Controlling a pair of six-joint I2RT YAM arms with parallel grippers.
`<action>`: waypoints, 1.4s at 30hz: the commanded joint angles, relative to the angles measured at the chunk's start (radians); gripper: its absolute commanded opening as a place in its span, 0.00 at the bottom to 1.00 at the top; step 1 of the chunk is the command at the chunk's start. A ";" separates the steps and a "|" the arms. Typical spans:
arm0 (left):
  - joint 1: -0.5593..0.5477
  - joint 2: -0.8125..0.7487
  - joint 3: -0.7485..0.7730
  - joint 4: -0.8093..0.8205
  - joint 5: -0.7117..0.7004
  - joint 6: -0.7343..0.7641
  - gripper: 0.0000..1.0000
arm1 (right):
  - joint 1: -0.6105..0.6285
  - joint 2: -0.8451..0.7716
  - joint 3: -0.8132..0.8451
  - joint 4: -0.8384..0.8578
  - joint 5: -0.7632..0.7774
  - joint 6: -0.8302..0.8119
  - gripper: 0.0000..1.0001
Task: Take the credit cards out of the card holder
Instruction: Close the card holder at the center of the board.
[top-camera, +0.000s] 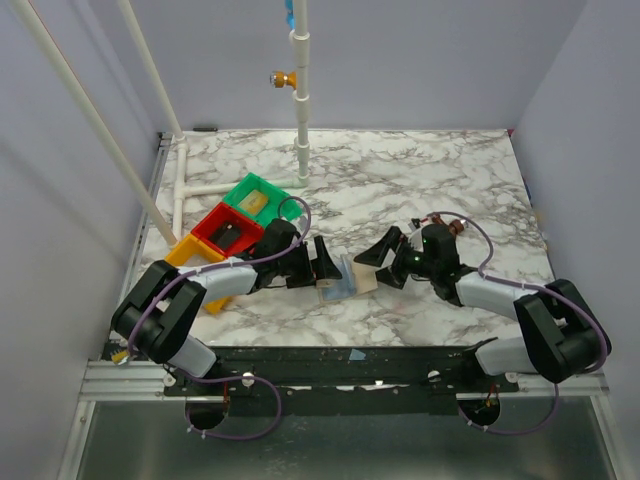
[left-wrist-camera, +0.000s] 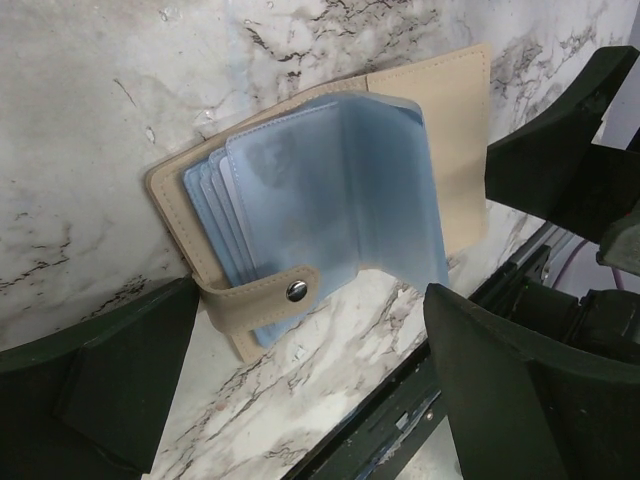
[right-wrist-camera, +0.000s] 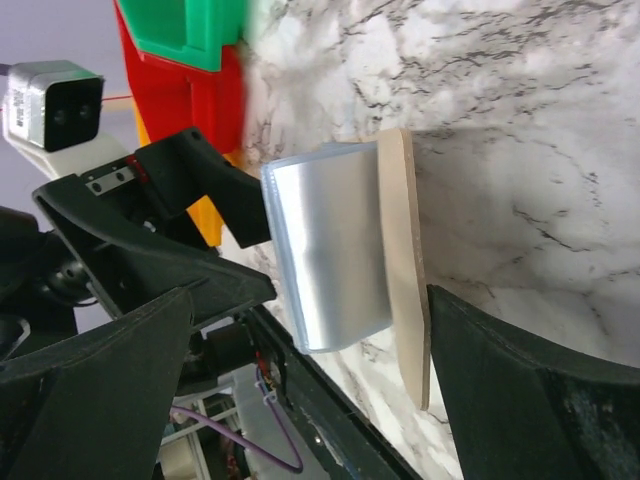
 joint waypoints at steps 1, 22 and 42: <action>-0.003 -0.009 0.005 0.033 0.039 -0.002 0.99 | 0.011 0.004 0.010 0.060 -0.054 0.050 1.00; -0.003 -0.065 0.019 0.002 0.045 0.018 0.99 | 0.012 0.073 -0.034 0.266 -0.112 0.198 1.00; -0.003 -0.129 0.005 -0.066 0.010 0.051 0.99 | 0.078 0.142 0.012 0.320 -0.080 0.246 1.00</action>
